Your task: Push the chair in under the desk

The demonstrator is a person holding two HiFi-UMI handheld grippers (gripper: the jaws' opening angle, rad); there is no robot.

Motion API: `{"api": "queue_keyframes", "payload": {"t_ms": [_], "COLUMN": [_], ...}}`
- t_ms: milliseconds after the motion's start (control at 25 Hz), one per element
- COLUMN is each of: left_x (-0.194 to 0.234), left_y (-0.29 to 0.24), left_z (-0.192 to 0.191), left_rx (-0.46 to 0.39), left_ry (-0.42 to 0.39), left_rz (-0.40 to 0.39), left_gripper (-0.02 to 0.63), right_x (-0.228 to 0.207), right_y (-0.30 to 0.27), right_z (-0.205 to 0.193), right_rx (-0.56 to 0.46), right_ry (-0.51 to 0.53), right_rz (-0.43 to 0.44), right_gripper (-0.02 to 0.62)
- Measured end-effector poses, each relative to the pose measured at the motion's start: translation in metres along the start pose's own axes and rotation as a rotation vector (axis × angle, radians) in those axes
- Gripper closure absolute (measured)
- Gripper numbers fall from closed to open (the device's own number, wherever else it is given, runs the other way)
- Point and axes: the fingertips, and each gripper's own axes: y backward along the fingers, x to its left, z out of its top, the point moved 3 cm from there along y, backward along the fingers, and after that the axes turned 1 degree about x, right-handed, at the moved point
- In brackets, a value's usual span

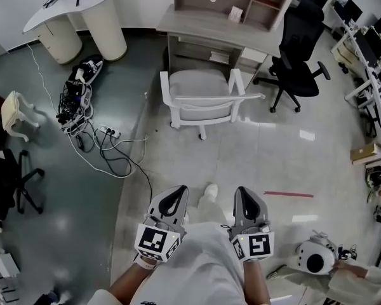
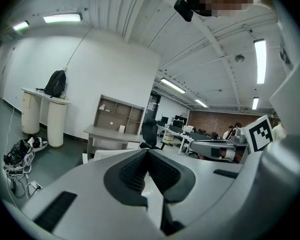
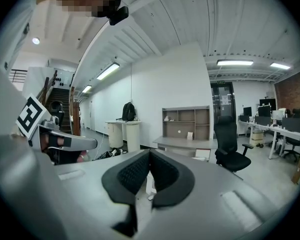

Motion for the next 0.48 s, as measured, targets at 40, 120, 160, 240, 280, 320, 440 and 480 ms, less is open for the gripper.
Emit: {"api": "queue_keyframes", "payload": {"t_ms": [40, 120, 160, 240, 280, 320, 440, 480], "left_x": [0.002, 0.007, 0.01, 0.014, 0.014, 0.014, 0.011, 0.01], "left_y": [-0.005, -0.022, -0.033, -0.056, -0.067, -0.079, -0.117, -0.13], "left_z": [0.002, 0.007, 0.011, 0.018, 0.02, 0.024, 0.039, 0.045], "left_rx": [0.001, 0.001, 0.0, 0.001, 0.004, 0.009, 0.022, 0.022], "left_ry": [-0.002, -0.01, -0.013, -0.016, -0.017, -0.021, -0.032, -0.034], "left_rz": [0.001, 0.003, 0.003, 0.002, 0.001, -0.001, 0.005, 0.009], "left_gripper": [0.6, 0.6, 0.6, 0.6, 0.6, 0.6, 0.6, 0.6], "right_x": [-0.004, -0.014, -0.021, -0.037, -0.045, -0.055, -0.088, -0.099], "right_y": [-0.006, -0.021, -0.03, -0.047, -0.055, -0.062, -0.089, -0.097], "right_z": [0.0, 0.002, 0.004, 0.006, 0.007, 0.008, 0.018, 0.023], "right_rx": [0.001, -0.005, -0.011, -0.017, -0.016, -0.015, -0.019, -0.022], "right_ry": [-0.004, -0.007, -0.005, -0.002, -0.004, -0.008, -0.028, -0.035], "right_rz": [0.003, 0.009, 0.013, 0.026, 0.034, 0.039, 0.045, 0.049], "right_gripper": [0.584, 0.584, 0.584, 0.584, 0.584, 0.584, 0.584, 0.584]}}
